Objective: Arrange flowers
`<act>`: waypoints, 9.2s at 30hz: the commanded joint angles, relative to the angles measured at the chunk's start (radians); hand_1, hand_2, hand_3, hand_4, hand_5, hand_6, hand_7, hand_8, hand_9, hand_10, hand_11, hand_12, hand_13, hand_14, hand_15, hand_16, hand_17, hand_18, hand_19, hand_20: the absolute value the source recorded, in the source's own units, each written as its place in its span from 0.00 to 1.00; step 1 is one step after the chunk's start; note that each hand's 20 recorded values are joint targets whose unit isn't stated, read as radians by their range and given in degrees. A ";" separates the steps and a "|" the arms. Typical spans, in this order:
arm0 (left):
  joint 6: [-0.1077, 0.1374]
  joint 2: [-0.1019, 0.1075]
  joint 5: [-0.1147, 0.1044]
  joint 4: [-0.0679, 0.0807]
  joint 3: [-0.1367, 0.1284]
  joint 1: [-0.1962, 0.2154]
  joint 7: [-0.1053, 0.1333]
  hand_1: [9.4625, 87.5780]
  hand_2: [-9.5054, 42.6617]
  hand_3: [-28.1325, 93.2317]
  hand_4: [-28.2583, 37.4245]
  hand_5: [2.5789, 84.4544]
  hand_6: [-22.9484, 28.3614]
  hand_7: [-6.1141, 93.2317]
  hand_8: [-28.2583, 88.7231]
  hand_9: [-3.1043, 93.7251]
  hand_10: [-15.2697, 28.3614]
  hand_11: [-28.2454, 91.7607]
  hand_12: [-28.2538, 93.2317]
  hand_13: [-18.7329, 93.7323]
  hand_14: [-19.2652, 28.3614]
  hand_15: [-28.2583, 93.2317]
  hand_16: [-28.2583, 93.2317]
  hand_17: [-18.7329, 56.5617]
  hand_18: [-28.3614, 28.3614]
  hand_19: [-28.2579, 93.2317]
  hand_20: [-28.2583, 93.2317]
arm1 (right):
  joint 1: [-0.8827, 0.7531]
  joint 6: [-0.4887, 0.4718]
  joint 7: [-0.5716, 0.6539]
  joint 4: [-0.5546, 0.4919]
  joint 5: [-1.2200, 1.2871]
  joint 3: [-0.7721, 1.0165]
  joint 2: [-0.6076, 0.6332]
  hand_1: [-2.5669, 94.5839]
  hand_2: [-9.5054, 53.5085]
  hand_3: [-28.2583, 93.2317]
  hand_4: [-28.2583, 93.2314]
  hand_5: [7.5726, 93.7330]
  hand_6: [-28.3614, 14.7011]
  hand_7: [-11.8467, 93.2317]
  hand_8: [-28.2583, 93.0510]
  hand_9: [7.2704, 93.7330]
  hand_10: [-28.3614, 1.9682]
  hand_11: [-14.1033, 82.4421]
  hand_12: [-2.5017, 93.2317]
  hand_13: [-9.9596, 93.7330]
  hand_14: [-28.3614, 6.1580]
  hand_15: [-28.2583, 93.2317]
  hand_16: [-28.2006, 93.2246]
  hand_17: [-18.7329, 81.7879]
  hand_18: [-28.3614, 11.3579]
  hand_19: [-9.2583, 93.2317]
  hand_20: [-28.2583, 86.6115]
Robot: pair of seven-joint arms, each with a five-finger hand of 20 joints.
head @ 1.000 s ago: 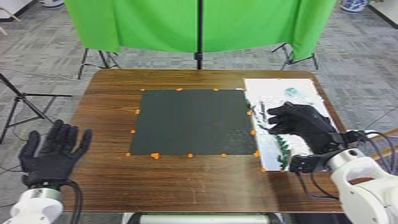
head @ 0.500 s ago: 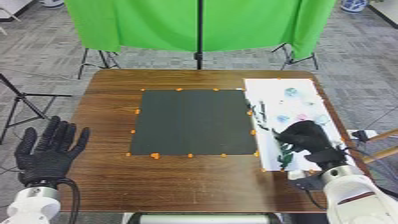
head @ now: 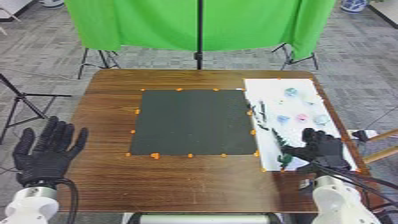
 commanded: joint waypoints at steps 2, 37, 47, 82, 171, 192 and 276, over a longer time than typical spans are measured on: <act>0.026 0.013 0.019 -0.007 0.010 0.027 0.006 0.23 0.43 0.85 0.01 0.58 0.59 0.34 0.13 0.55 0.73 0.53 0.39 0.54 0.77 0.69 0.22 0.27 0.82 0.62 0.42 | 0.092 0.005 0.008 0.077 0.044 -0.074 0.006 0.35 0.00 0.75 0.00 0.44 0.46 0.56 0.10 0.53 0.20 0.50 0.33 0.59 0.29 0.73 0.42 0.49 0.08 0.88 0.54; -0.050 0.012 0.488 0.031 0.024 -0.003 -0.109 0.22 0.40 0.85 0.02 0.51 0.59 0.21 0.17 0.43 0.71 0.42 0.35 0.37 0.69 0.52 0.19 0.18 0.74 0.53 0.37 | 0.284 0.264 -0.108 0.140 0.087 -0.263 -0.053 0.70 0.00 0.78 0.01 0.67 0.68 0.72 0.36 0.89 0.61 0.37 0.60 0.85 0.69 0.58 0.63 0.63 0.15 0.94 0.58; -0.138 0.022 0.509 0.067 0.050 -0.028 -0.095 0.23 0.41 0.84 0.03 0.48 0.58 0.20 0.17 0.41 0.70 0.40 0.35 0.37 0.68 0.48 0.20 0.18 0.74 0.51 0.36 | 0.587 0.217 -0.148 0.153 0.260 -0.476 -0.130 0.70 0.00 0.79 0.02 0.67 0.68 0.71 0.38 0.89 0.61 0.36 0.62 0.85 0.69 0.57 0.63 0.63 0.15 0.95 0.58; -0.038 0.106 0.358 0.084 0.184 -0.134 -0.037 0.23 0.41 0.84 0.02 0.51 0.59 0.21 0.17 0.44 0.70 0.42 0.35 0.39 0.69 0.50 0.21 0.19 0.75 0.51 0.38 | 0.976 0.169 -0.198 0.664 0.200 -0.978 -0.516 0.70 0.00 0.78 0.04 0.66 0.67 0.72 0.38 0.89 0.62 0.37 0.61 0.85 0.68 0.59 0.63 0.64 0.13 0.97 0.56; -0.047 -0.001 0.280 0.053 0.111 -0.034 -0.049 0.22 0.46 0.85 0.01 0.52 0.59 0.25 0.16 0.45 0.71 0.46 0.36 0.41 0.73 0.58 0.20 0.18 0.77 0.54 0.39 | 0.148 -0.190 0.218 0.193 0.330 0.161 -0.022 0.55 0.00 0.79 0.00 0.65 0.59 0.26 0.15 0.63 0.28 0.33 0.24 0.63 0.34 0.67 0.41 0.53 0.06 0.95 0.54; -0.043 0.004 0.274 0.048 0.106 -0.026 -0.053 0.22 0.47 0.85 0.00 0.52 0.59 0.25 0.16 0.45 0.71 0.46 0.36 0.42 0.73 0.59 0.20 0.17 0.77 0.54 0.39 | 0.181 0.167 0.202 0.047 0.342 0.085 0.065 0.64 0.00 0.79 0.03 0.79 0.62 0.40 0.40 0.82 0.49 0.36 0.56 0.71 0.50 0.68 0.56 0.57 0.12 0.96 0.55; 0.045 0.072 0.144 0.029 0.149 -0.014 0.031 0.23 0.45 0.86 0.00 0.53 0.59 0.34 0.13 0.47 0.71 0.50 0.36 0.44 0.72 0.63 0.19 0.18 0.77 0.56 0.39 | 0.625 -0.600 -0.006 0.114 0.463 -0.582 -0.291 0.40 0.19 0.78 0.10 0.67 0.51 0.26 0.18 0.53 0.02 0.32 0.26 0.55 0.12 0.75 0.41 0.52 0.00 0.98 0.55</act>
